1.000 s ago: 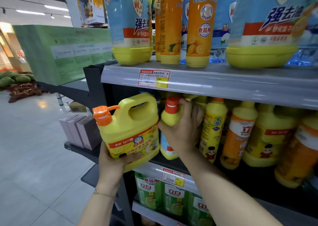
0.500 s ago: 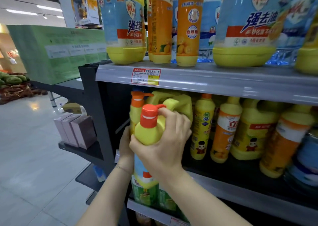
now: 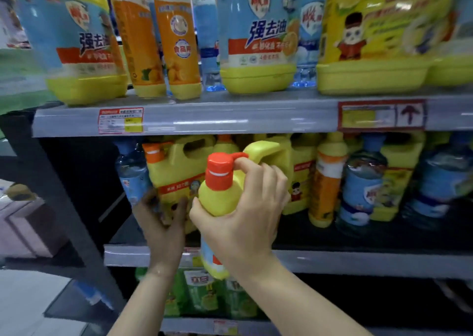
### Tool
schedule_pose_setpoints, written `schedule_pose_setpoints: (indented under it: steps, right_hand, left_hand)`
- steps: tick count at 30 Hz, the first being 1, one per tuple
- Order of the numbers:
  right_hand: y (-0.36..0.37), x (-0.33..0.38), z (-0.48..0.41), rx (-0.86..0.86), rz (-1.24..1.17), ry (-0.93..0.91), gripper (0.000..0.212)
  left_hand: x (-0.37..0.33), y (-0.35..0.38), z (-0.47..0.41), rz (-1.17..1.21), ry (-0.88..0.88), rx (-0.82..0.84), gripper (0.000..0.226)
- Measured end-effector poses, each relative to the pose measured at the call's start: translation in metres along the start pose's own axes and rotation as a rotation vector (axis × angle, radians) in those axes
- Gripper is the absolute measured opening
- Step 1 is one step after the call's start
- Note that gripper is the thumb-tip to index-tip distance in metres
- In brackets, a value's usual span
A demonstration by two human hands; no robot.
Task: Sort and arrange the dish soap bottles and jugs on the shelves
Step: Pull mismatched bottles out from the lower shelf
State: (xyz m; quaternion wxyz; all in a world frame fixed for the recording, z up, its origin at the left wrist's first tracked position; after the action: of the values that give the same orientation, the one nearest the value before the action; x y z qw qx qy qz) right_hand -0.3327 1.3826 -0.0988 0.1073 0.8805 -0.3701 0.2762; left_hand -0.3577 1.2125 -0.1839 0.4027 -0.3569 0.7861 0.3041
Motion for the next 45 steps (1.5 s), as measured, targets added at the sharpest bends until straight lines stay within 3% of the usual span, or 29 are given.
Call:
schedule_pose_setpoints:
  steps: [3, 7, 9, 12, 17, 22, 24, 27, 29, 33, 36, 45]
  right_hand:
    - [-0.024, -0.025, -0.014, -0.051, 0.088, -0.012, 0.069]
    - [-0.064, -0.061, -0.036, -0.078, 0.184, 0.02, 0.067]
    - [-0.084, -0.078, -0.048, -0.099, 0.247, 0.02, 0.068]
    - [-0.116, -0.111, -0.067, -0.131, 0.324, 0.033, 0.069]
    - [-0.156, -0.161, -0.106, -0.164, 0.309, -0.047, 0.071]
    - [-0.186, -0.209, -0.137, -0.071, -0.042, -0.15, 0.05]
    - [-0.202, -0.24, -0.148, -0.154, -0.109, -0.09, 0.037]
    - [-0.215, -0.304, -0.16, -0.215, -0.172, 0.248, 0.026]
    - [-0.207, -0.339, -0.163, -0.046, -0.162, 0.421, 0.015]
    - [-0.173, -0.377, -0.159, 0.37, -0.25, 0.606, 0.042]
    - [-0.153, -0.381, -0.156, 0.5, -0.396, 0.657, 0.059]
    - [-0.165, -0.4, -0.153, 0.126, -0.412, 0.601, 0.06]
  left_hand:
    - [-0.011, 0.014, 0.039, 0.011, 0.231, 0.264, 0.031]
    - [-0.017, 0.073, 0.114, 0.075, 0.23, 0.76, 0.072]
    - [-0.022, 0.103, 0.148, 0.082, 0.185, 0.84, 0.084]
    - [-0.031, 0.146, 0.189, 0.125, 0.054, 0.912, 0.083]
    - [-0.055, 0.208, 0.244, 0.183, 0.005, 0.906, 0.078]
    - [-0.064, 0.24, 0.278, 0.31, -0.071, 0.771, 0.072]
    - [-0.058, 0.246, 0.285, 0.32, -0.104, 0.736, 0.075]
    - [-0.053, 0.25, 0.287, 0.311, -0.061, 0.685, 0.077]
    - [-0.052, 0.247, 0.285, 0.299, -0.032, 0.647, 0.077]
    - [-0.051, 0.239, 0.277, 0.253, 0.007, 0.574, 0.077]
    - [-0.047, 0.238, 0.273, 0.231, -0.013, 0.545, 0.076]
    - [-0.052, 0.253, 0.289, 0.183, -0.06, 0.523, 0.072]
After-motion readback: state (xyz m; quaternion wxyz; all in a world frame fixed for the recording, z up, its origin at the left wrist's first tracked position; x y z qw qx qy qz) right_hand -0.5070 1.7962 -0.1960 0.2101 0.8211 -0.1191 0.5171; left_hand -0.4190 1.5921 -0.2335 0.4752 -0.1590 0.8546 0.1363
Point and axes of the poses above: each hand's wrist, its own z-axis away from the middle knuckle, its own y-axis out of the palm, x = y × z, the point moved 5 cm from there along -z, towards the middle knuckle, and after that the axes turned 11 degrees about -x, right-handed, at the moved point
